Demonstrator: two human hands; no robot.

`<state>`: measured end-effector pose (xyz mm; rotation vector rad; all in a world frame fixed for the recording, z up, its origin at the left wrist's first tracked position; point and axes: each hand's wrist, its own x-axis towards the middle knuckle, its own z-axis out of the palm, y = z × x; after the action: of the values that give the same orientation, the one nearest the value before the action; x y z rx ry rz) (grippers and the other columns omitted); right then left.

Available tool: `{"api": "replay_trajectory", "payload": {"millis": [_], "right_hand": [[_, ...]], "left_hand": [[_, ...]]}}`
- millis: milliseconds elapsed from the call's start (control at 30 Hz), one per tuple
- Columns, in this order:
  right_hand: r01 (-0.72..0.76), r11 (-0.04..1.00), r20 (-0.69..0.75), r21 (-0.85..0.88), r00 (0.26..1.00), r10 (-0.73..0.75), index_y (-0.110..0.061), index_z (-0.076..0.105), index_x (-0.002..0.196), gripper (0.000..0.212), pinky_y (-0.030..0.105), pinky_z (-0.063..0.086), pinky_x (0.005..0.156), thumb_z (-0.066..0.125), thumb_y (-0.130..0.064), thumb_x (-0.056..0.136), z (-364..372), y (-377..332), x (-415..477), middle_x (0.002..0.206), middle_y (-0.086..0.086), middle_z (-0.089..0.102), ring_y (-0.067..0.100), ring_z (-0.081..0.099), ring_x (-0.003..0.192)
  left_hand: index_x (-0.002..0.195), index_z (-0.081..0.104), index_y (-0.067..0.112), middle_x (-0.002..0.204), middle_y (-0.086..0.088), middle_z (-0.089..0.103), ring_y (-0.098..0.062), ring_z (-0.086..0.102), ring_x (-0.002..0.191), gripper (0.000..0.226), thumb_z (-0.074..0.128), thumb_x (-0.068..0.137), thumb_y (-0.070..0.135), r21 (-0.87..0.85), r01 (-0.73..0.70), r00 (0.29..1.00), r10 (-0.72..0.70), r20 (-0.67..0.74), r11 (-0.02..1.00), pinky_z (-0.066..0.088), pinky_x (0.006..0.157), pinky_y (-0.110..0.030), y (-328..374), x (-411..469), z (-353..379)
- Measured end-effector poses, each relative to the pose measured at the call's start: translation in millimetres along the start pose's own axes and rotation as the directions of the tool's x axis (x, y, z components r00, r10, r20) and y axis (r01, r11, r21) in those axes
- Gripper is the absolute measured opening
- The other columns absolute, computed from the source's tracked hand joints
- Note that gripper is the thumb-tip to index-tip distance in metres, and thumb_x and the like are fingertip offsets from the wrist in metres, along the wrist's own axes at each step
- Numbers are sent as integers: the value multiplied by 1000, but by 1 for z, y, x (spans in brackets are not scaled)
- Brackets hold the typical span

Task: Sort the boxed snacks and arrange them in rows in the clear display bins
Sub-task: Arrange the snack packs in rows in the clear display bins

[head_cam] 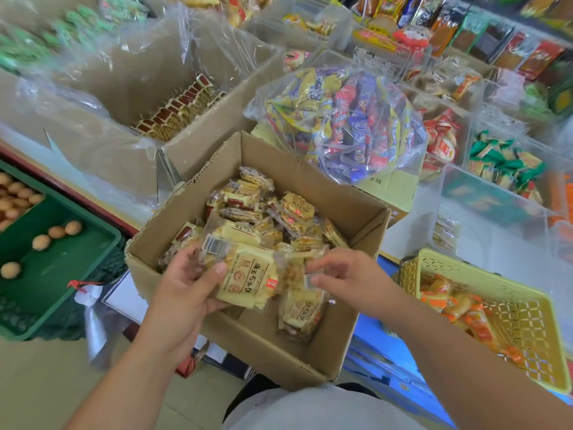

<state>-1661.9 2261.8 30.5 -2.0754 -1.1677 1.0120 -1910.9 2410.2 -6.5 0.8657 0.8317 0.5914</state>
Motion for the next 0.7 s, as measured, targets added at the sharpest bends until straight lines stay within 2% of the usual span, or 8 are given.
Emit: {"api": "replay_trajectory", "payload": {"millis": [100, 200, 300, 367, 433, 500, 567, 700], "right_hand": [[0, 888, -195, 461, 975, 101, -29, 75, 94, 13, 31, 62, 71, 77, -18, 89, -20, -1, -19, 83, 0, 73, 25, 72, 76], [103, 786, -346, 610, 926, 147, -31, 66, 111, 33, 51, 63, 72, 73, -6, 91, -33, 7, -30, 80, -6, 60, 21, 63, 72], [152, 719, -424, 679, 880, 215, -44, 50, 136, 63, 43, 63, 70, 76, -10, 89, -47, 24, -36, 80, -9, 57, 17, 65, 77], [124, 657, -396, 743, 874, 283, -44, 50, 140, 71, 35, 61, 68, 80, -17, 81, -59, 37, -39, 97, -13, 69, 14, 71, 88], [103, 620, -341, 778, 898, 279, -35, 62, 133, 60, 32, 59, 67, 76, -20, 77, -72, 49, -42, 116, 1, 72, 19, 72, 93], [107, 572, -279, 814, 934, 223, -27, 72, 116, 39, 30, 58, 67, 71, -17, 79, -87, 61, -47, 113, 12, 73, 26, 73, 94], [91, 475, -211, 875, 956, 205, -22, 75, 110, 30, 29, 59, 66, 68, -17, 81, -102, 77, -53, 113, 13, 75, 30, 74, 98], [69, 485, -173, 872, 969, 174, -23, 73, 107, 24, 37, 60, 70, 66, -21, 84, -127, 120, -66, 115, 10, 74, 33, 71, 100]], "left_hand": [[130, 64, 25, 130, -15, 70, -38, 70, 114, 65, 92, 73, 34, -132, 93, 993, -83, 82, 987, 63, 76, -49, -5, -2, 19], [141, 56, 26, 138, -18, 65, -38, 67, 120, 75, 90, 75, 36, -310, 177, 982, -147, 118, 934, 63, 80, -49, -15, -2, 44], [138, 62, 16, 136, -19, 66, -33, 72, 111, 55, 77, 89, 36, -430, 208, 978, -179, 107, 879, 64, 71, -39, -25, -2, 76], [131, 69, 15, 130, -17, 70, -29, 76, 103, 43, 65, 95, 37, -447, 224, 975, -204, 93, 866, 63, 63, -33, -30, -4, 100], [124, 74, 18, 125, -15, 73, -27, 77, 99, 38, 61, 95, 40, -422, 238, 970, -232, 66, 875, 63, 61, -32, -35, -6, 126], [111, 80, 22, 122, -13, 75, -26, 77, 98, 34, 58, 95, 43, -383, 250, 966, -257, 33, 889, 63, 63, -33, -43, -7, 151], [105, 82, 24, 120, -12, 76, -26, 77, 99, 34, 56, 97, 44, -340, 258, 961, -278, -10, 904, 63, 63, -34, -52, -8, 176], [119, 73, 16, 116, -15, 77, -31, 77, 96, 39, 59, 94, 42, -214, 273, 947, -301, -112, 938, 64, 60, -39, -75, -12, 226]]}}
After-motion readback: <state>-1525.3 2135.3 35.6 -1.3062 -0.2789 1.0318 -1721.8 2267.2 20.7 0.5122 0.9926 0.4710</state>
